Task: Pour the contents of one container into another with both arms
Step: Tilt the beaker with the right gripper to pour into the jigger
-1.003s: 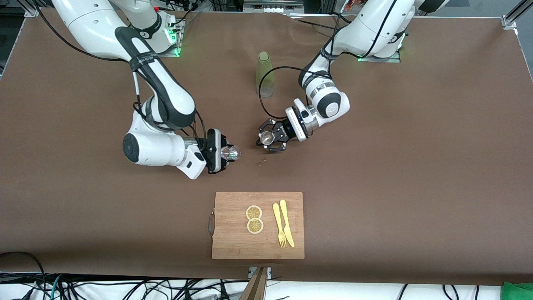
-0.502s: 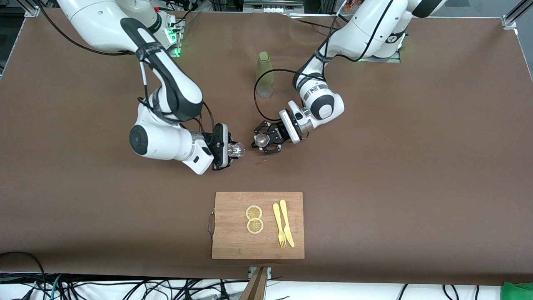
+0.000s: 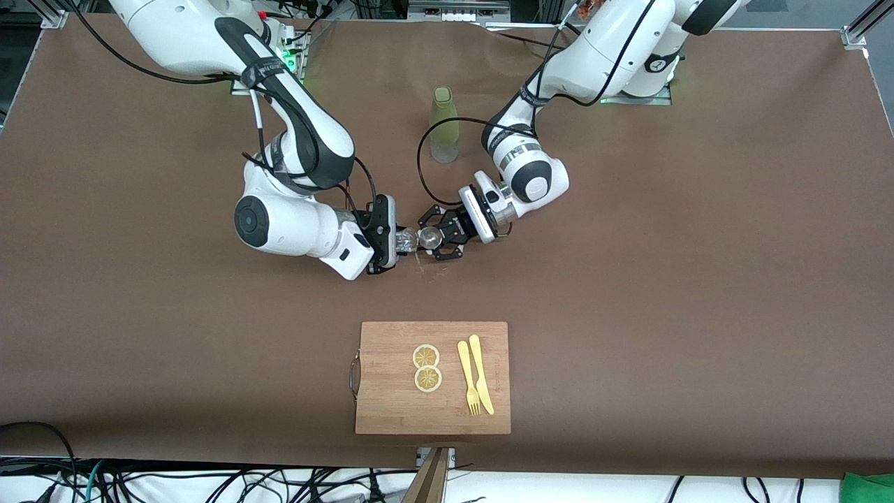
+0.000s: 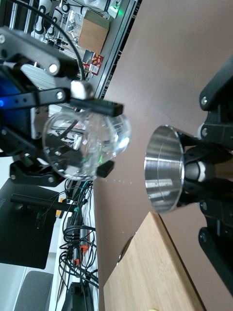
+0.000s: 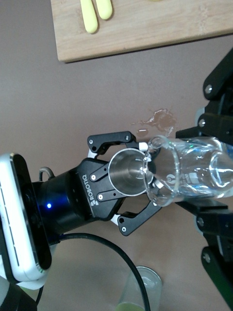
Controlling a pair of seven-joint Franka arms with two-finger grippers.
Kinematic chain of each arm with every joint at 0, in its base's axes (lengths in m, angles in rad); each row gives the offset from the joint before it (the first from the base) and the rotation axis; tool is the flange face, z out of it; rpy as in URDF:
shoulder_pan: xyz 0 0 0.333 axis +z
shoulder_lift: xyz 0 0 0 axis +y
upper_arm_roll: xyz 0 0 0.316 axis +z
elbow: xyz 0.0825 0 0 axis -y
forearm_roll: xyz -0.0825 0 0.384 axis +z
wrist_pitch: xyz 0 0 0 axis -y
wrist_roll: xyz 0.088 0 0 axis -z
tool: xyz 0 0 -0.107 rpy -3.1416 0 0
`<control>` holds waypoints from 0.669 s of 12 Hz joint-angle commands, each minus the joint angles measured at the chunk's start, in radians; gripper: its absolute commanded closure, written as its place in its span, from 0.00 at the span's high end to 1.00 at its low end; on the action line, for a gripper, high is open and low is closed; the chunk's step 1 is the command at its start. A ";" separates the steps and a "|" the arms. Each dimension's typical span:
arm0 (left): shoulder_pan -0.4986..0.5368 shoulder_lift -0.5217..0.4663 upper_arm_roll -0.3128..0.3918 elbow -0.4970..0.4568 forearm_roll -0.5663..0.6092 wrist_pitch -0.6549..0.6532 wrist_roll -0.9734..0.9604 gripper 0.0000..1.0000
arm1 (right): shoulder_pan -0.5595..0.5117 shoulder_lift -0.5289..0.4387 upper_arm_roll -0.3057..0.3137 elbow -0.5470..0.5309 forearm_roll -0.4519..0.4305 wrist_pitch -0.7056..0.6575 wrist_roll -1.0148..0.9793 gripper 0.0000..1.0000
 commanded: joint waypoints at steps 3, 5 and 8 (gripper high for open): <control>-0.028 0.023 0.013 0.043 -0.117 0.019 0.055 0.00 | 0.005 -0.088 0.003 -0.090 -0.036 0.005 0.039 0.37; -0.028 0.023 0.013 0.043 -0.117 0.019 0.055 0.00 | 0.016 -0.096 0.003 -0.102 -0.066 0.005 0.072 0.36; -0.028 0.023 0.013 0.043 -0.117 0.017 0.055 0.00 | 0.035 -0.110 0.003 -0.114 -0.091 0.005 0.102 0.36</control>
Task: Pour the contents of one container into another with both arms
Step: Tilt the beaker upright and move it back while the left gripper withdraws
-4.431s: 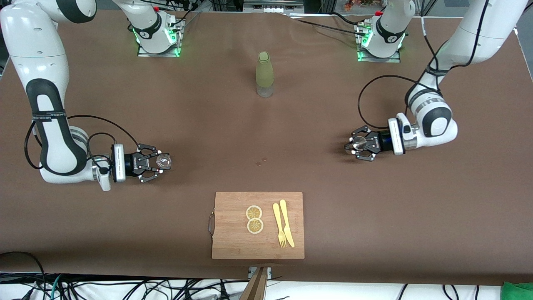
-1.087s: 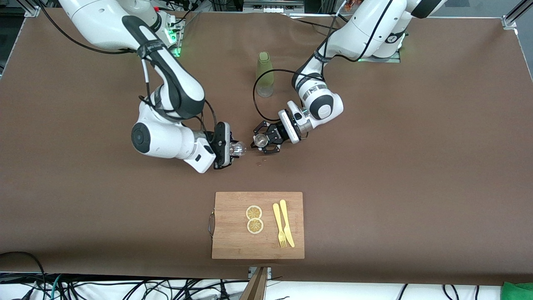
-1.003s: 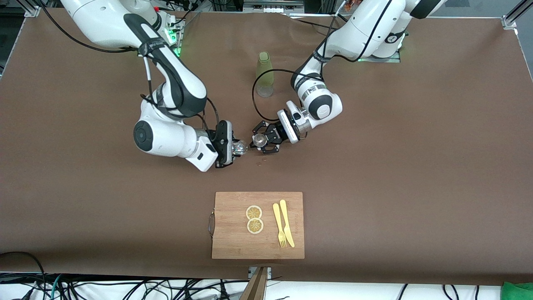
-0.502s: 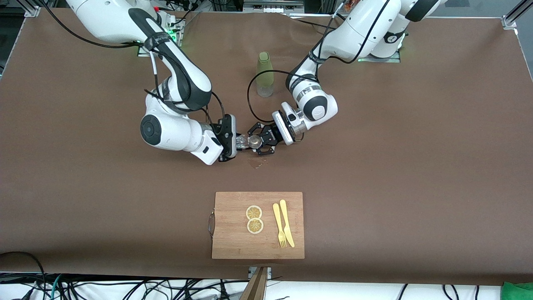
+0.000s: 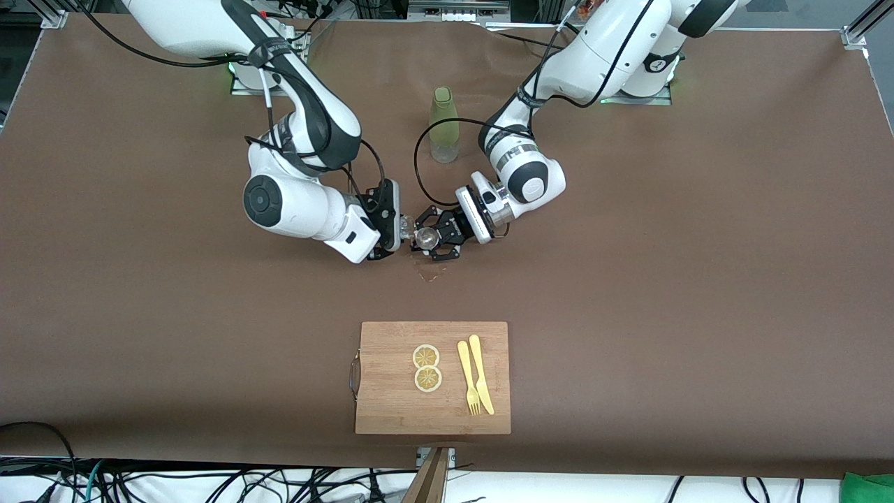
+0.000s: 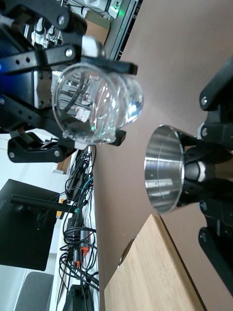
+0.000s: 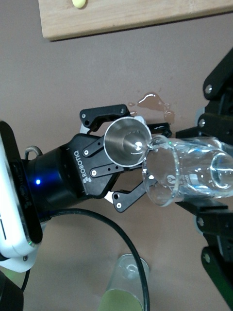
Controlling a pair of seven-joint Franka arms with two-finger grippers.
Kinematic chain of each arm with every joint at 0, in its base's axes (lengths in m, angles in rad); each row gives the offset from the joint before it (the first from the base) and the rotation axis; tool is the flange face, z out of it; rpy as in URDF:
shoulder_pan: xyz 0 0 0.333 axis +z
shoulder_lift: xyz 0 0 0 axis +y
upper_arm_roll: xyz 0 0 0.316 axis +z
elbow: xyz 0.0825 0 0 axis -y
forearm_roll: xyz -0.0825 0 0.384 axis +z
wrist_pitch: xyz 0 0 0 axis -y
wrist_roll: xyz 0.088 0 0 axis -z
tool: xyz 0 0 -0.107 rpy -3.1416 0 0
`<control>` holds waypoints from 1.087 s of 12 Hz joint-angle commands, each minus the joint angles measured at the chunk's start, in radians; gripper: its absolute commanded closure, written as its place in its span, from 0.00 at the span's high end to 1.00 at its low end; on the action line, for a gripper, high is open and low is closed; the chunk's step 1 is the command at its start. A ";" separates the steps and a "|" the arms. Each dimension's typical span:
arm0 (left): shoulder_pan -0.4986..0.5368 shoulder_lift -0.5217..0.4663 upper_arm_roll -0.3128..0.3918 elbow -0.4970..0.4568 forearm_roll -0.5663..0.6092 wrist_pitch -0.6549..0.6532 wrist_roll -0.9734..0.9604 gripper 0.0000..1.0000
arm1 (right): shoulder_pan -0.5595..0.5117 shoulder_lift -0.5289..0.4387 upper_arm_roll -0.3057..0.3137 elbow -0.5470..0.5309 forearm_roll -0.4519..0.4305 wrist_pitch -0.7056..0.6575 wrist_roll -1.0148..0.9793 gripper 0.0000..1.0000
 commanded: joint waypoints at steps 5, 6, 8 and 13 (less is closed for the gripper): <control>-0.017 0.012 0.012 0.029 -0.115 0.015 0.055 0.00 | 0.038 -0.043 0.002 -0.034 -0.097 0.005 0.119 0.37; -0.017 0.012 0.012 0.029 -0.115 0.015 0.056 0.00 | 0.040 -0.043 0.002 -0.034 -0.100 0.007 0.130 0.36; -0.014 0.010 0.013 0.029 -0.115 0.015 0.055 0.00 | 0.045 -0.043 0.002 -0.031 -0.102 0.007 0.138 0.36; -0.011 0.004 0.021 0.026 -0.110 0.015 0.055 0.00 | 0.051 -0.040 0.002 -0.024 -0.123 0.008 0.165 0.36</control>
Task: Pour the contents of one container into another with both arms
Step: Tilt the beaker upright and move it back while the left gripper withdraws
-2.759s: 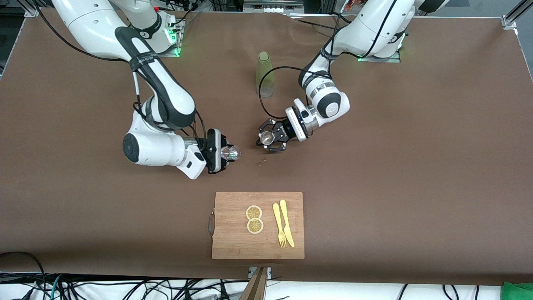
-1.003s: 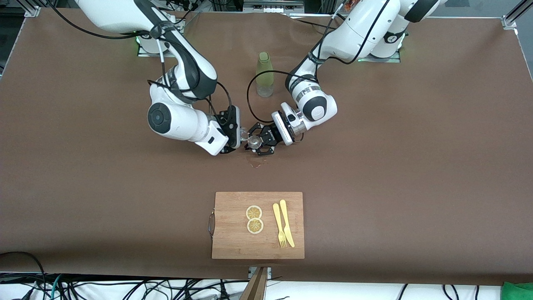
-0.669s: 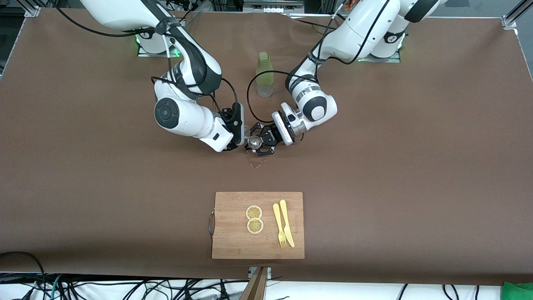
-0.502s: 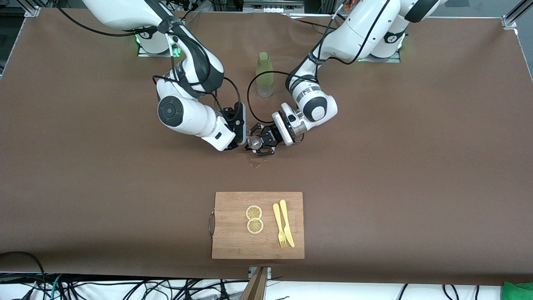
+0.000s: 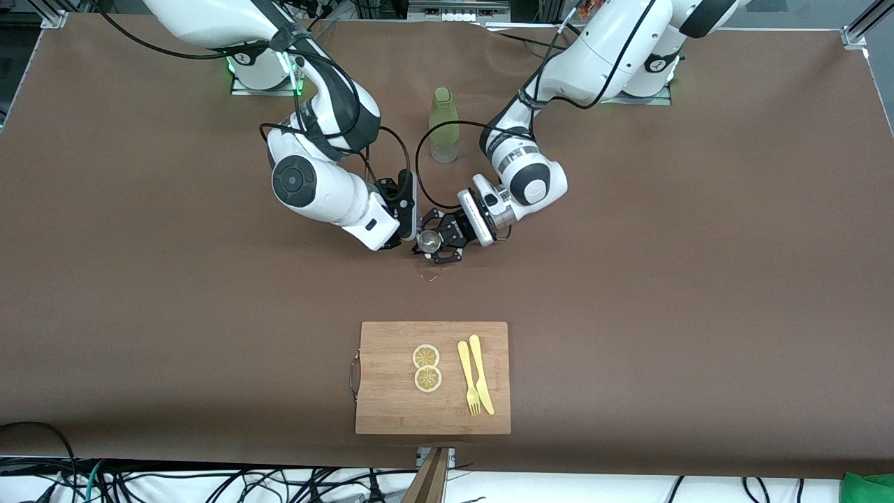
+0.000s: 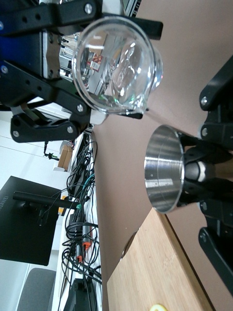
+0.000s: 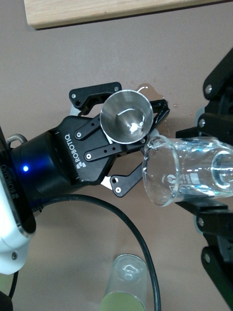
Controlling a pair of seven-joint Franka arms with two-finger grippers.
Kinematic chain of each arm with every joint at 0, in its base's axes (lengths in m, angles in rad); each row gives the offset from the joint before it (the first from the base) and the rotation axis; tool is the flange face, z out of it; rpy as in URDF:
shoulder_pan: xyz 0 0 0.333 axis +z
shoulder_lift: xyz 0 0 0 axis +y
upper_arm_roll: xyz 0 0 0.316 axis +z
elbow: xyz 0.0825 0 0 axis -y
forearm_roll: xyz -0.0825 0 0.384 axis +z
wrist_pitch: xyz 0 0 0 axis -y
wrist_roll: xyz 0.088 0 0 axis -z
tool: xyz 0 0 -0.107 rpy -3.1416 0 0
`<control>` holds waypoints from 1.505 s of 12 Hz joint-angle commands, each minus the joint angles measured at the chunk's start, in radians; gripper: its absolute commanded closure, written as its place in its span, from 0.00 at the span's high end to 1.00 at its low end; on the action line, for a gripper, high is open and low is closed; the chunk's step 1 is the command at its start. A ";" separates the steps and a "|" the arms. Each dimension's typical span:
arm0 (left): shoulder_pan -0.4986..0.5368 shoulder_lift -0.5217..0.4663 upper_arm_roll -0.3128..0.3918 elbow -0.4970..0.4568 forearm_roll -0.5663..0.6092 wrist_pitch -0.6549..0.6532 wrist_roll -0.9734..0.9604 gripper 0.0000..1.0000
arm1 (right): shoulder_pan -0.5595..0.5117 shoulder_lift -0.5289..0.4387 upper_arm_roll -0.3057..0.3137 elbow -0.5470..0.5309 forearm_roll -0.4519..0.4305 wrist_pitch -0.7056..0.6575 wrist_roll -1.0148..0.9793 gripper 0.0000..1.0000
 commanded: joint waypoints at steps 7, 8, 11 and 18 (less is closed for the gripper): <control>-0.014 0.003 0.007 0.017 -0.112 0.015 0.056 0.00 | -0.043 -0.022 -0.001 -0.005 0.027 0.004 -0.005 0.35; -0.014 0.003 0.007 0.018 -0.112 0.015 0.056 0.00 | -0.059 -0.020 -0.001 -0.005 0.080 0.004 -0.053 0.35; -0.013 0.002 0.007 0.017 -0.112 0.015 0.056 0.00 | -0.114 -0.020 -0.007 -0.006 0.244 -0.013 -0.202 0.35; 0.035 -0.064 0.021 -0.043 -0.060 0.015 0.050 0.00 | -0.229 -0.022 -0.031 -0.018 0.565 -0.092 -0.443 0.35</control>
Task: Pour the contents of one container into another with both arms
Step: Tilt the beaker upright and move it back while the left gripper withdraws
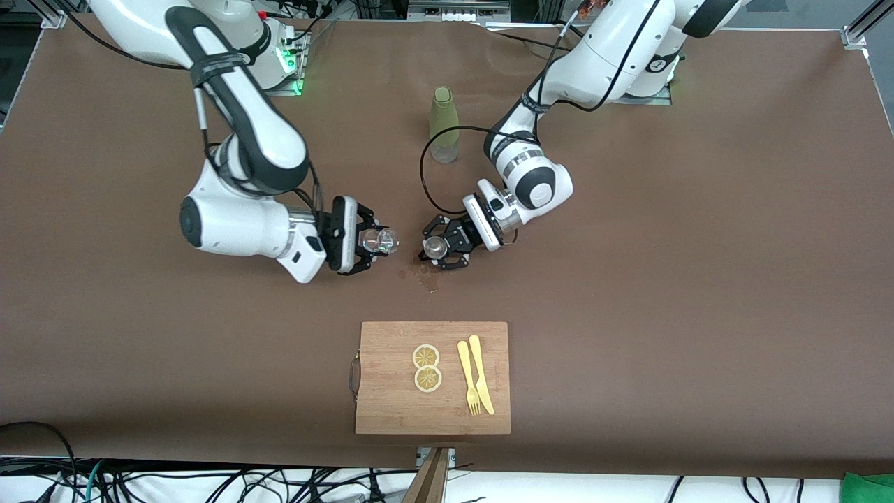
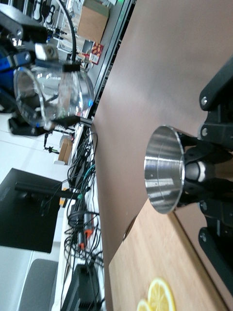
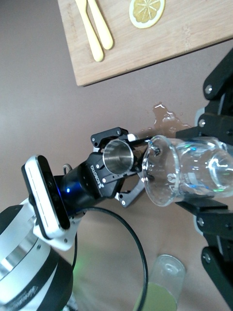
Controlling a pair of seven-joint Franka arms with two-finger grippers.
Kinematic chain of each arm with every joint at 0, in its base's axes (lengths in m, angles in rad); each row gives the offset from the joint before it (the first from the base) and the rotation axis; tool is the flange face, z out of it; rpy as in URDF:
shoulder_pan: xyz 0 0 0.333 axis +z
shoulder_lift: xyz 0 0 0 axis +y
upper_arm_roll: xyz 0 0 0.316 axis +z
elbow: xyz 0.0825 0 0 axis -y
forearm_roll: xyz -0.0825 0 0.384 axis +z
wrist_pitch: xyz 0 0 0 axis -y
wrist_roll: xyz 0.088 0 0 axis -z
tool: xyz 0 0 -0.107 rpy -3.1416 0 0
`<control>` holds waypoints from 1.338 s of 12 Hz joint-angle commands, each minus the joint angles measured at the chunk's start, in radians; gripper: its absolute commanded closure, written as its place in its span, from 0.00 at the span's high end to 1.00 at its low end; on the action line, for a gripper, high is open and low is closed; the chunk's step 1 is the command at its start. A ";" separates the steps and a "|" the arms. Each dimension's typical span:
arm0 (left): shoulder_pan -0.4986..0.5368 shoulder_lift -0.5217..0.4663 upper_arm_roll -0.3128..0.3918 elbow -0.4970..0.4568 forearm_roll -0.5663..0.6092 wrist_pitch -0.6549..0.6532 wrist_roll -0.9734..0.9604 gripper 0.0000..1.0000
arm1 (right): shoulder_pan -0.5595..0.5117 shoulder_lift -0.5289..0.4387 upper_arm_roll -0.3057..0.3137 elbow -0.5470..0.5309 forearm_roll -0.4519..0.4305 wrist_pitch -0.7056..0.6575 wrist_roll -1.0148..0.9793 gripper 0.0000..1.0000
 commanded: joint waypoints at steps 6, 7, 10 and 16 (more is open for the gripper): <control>0.179 -0.159 -0.008 -0.127 0.149 0.009 -0.021 0.00 | -0.190 0.001 -0.087 -0.110 0.380 -0.236 -0.452 0.38; 0.200 -0.169 -0.008 -0.133 0.201 0.008 -0.059 0.00 | -0.203 0.020 -0.124 -0.110 0.388 -0.307 -0.513 0.38; 0.280 -0.208 -0.011 -0.151 0.353 -0.002 -0.143 0.00 | -0.241 0.070 -0.205 -0.109 0.390 -0.429 -0.691 0.38; 0.449 -0.283 -0.011 -0.203 0.661 -0.041 -0.343 0.00 | -0.351 0.228 -0.291 -0.103 0.394 -0.633 -1.027 0.40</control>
